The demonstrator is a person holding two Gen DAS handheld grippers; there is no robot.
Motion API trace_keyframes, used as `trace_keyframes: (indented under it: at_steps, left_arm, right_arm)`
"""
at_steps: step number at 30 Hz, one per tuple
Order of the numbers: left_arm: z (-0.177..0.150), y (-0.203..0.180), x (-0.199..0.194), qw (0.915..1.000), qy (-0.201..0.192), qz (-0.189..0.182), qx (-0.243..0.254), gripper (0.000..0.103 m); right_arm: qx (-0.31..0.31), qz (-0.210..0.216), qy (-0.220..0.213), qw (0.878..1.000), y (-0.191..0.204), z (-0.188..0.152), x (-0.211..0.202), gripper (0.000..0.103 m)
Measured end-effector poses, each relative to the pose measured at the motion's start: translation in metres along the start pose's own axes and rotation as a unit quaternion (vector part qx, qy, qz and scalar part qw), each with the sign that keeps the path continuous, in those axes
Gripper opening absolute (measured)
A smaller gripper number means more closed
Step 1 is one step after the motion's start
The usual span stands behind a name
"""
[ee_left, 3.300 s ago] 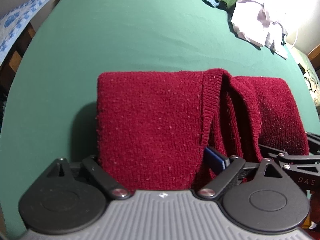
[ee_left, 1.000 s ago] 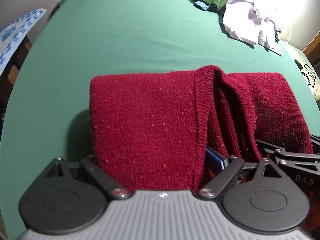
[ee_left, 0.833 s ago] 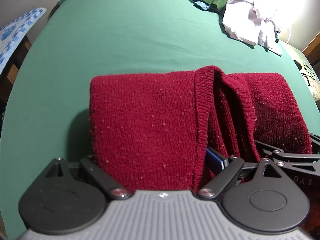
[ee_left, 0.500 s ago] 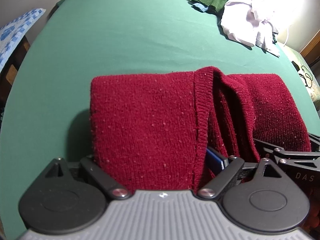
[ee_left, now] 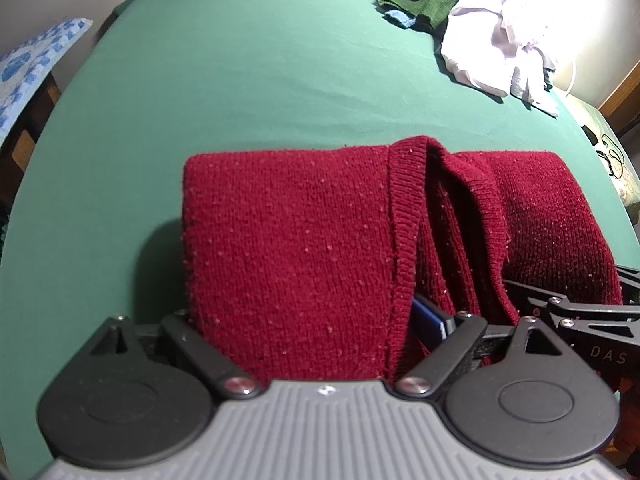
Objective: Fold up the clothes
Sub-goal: 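Hold the red sweater bundle's edges closed with both grippers, then lift the folded red sweater with both grippers and carry it toward the wall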
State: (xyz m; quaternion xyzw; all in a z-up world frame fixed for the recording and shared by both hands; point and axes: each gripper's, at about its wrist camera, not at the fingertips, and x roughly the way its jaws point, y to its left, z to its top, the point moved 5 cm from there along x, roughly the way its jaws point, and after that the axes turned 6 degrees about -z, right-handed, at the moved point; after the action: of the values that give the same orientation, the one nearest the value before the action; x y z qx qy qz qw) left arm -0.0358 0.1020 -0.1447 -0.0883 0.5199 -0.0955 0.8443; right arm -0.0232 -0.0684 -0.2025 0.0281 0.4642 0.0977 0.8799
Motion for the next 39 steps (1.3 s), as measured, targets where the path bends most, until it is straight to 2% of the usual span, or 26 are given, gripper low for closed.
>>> trace_keyframes:
  at_steps: [16, 24, 28, 39]
  left_arm:
    - [0.001, -0.002, -0.006, 0.9994, -0.011, 0.017, -0.029, 0.074]
    - [0.003, -0.008, -0.012, 0.9988, -0.023, 0.035, -0.026, 0.064]
    - [0.001, -0.004, -0.014, 0.9984, -0.030, 0.030, -0.037, 0.062]
    - [0.000, 0.007, -0.028, 0.9977, -0.045, -0.013, -0.050, 0.050]
  right_arm:
    - [-0.021, 0.022, 0.004, 1.000, -0.002, 0.001, -0.001, 0.056]
    - [-0.032, 0.042, 0.003, 0.999, -0.005, 0.004, -0.004, 0.049]
    - [-0.034, 0.046, -0.001, 0.998, -0.006, 0.004, -0.005, 0.048]
    - [-0.010, 0.049, -0.016, 0.999, -0.007, 0.008, -0.011, 0.045]
